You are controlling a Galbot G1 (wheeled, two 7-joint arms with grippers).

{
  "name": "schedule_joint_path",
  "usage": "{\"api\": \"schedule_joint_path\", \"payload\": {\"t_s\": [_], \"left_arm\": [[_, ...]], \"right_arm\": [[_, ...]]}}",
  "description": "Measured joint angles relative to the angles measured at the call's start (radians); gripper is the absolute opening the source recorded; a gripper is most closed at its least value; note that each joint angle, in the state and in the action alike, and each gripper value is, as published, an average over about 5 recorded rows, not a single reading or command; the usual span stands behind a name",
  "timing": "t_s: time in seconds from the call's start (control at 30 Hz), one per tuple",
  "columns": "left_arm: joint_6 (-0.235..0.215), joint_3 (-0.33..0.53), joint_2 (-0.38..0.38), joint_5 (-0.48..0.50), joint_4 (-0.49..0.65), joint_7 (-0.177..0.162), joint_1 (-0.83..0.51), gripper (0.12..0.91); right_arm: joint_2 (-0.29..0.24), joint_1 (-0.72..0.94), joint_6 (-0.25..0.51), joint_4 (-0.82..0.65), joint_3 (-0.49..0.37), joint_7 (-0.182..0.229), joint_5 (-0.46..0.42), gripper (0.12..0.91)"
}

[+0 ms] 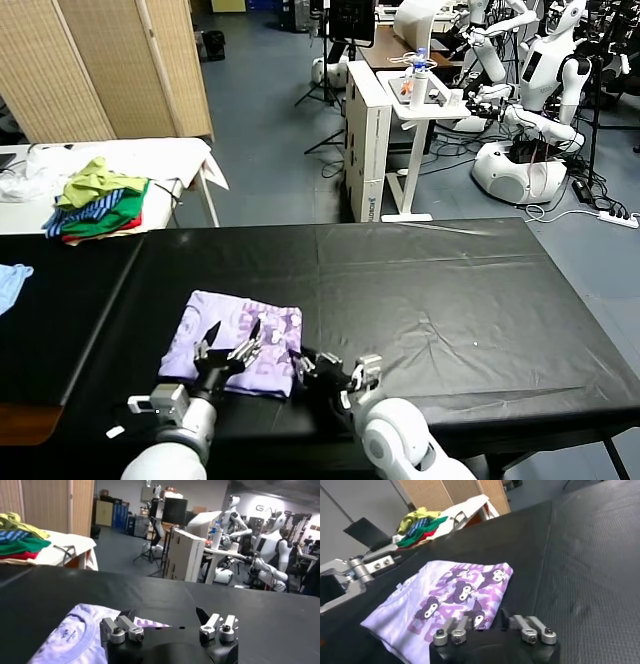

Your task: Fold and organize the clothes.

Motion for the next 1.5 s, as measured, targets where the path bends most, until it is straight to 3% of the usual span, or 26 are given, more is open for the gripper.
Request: {"api": "schedule_joint_path", "payload": {"t_s": [0.13,0.53,0.8,0.9,1.2,1.3,1.5], "left_arm": [[-0.004,-0.004,-0.001,0.0,0.0,-0.003,0.004,0.907],[-0.032,-0.019,-0.005,0.001,0.006,-0.015,0.027,0.907],[-0.053,-0.026,-0.008,0.004,0.002,-0.023,0.047,0.907],[-0.085,-0.029,-0.006,0.003,-0.003,-0.026,0.058,0.907],[-0.157,-0.059,0.025,-0.006,-0.013,-0.037,0.103,0.907],[-0.162,-0.066,0.044,-0.025,-0.025,-0.059,0.132,0.907],[-0.148,-0.085,0.095,-0.05,-0.084,-0.084,0.228,0.907]], "right_arm": [[-0.016,-0.011,-0.003,0.019,0.023,-0.006,-0.002,0.138],[-0.173,0.02,-0.045,0.07,0.135,-0.083,-0.071,0.14],[-0.229,-0.012,-0.044,0.105,0.173,-0.078,-0.116,0.152],[-0.244,-0.036,-0.043,0.13,0.191,-0.072,-0.121,0.26],[-0.271,-0.13,0.002,0.219,0.263,-0.047,-0.162,0.809],[-0.281,-0.177,0.028,0.257,0.297,-0.036,-0.176,0.892],[-0.297,-0.286,0.081,0.333,0.366,-0.034,-0.23,0.907]]}}
